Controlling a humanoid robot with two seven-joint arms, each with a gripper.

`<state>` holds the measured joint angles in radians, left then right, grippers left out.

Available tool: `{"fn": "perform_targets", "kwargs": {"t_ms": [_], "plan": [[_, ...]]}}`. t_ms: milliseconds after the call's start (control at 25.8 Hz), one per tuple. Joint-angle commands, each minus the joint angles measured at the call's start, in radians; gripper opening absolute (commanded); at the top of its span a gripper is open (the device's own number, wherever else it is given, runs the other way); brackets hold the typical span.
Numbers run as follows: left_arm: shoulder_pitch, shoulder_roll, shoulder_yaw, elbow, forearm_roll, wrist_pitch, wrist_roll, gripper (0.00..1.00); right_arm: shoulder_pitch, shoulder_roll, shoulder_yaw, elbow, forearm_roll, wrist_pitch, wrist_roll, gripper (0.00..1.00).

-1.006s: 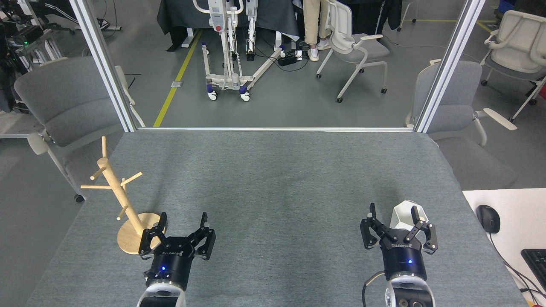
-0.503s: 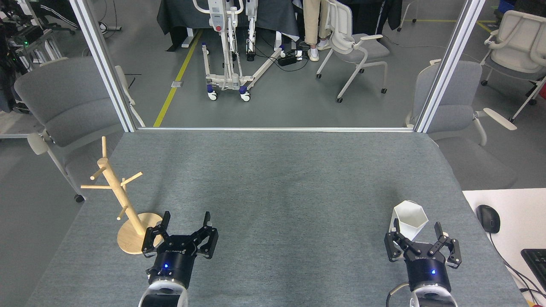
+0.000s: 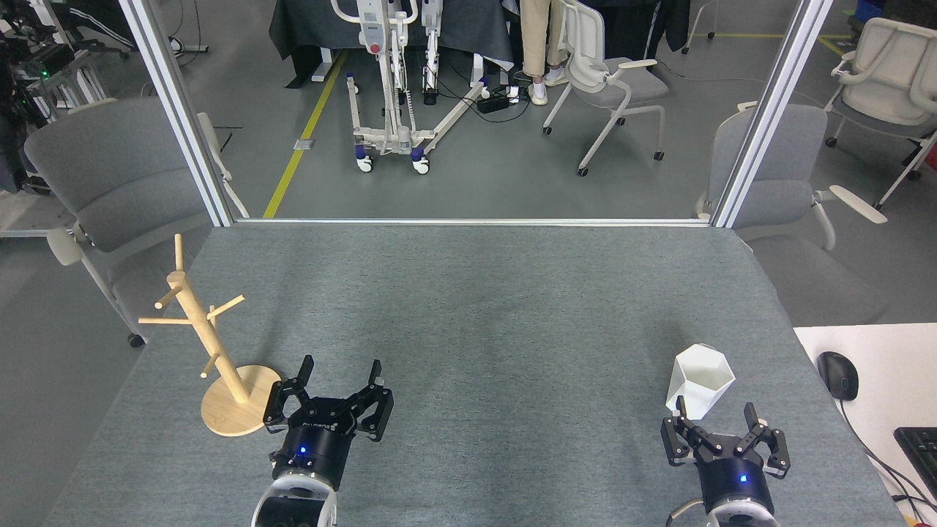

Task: Hang cup on storage rack
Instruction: 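Close the right gripper on the white cup's rim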

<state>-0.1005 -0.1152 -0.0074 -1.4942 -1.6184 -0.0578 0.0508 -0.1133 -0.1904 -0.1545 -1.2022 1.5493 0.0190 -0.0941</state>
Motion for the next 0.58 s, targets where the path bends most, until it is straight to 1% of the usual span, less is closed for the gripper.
{"fn": "perform_targets", "kwargs": {"t_ms": [0,77,155,232,387,542], "plan": [[-0.004,0.000,-0.003,0.005,0.000,0.001,-0.003,0.99,-0.002,-0.006,-0.002,0.009,-0.003,-0.008,0.037,1.00],[-0.004,-0.001,-0.005,0.009,0.000,0.001,-0.003,0.99,-0.011,-0.023,-0.002,0.009,-0.012,-0.021,0.039,1.00],[-0.005,0.000,-0.003,0.015,0.000,0.001,-0.002,0.99,-0.022,-0.037,-0.004,0.010,-0.049,-0.030,0.039,1.00],[-0.011,0.000,-0.003,0.022,-0.002,0.001,-0.002,0.99,-0.037,-0.046,-0.007,0.026,-0.069,-0.030,0.036,1.00],[-0.010,0.003,-0.003,0.011,-0.002,0.004,-0.003,0.99,-0.082,-0.061,-0.007,0.084,-0.066,-0.031,0.033,1.00],[-0.002,0.003,-0.003,0.012,-0.002,0.004,-0.003,0.99,-0.111,-0.075,-0.007,0.118,-0.068,-0.033,0.031,1.00]]}}
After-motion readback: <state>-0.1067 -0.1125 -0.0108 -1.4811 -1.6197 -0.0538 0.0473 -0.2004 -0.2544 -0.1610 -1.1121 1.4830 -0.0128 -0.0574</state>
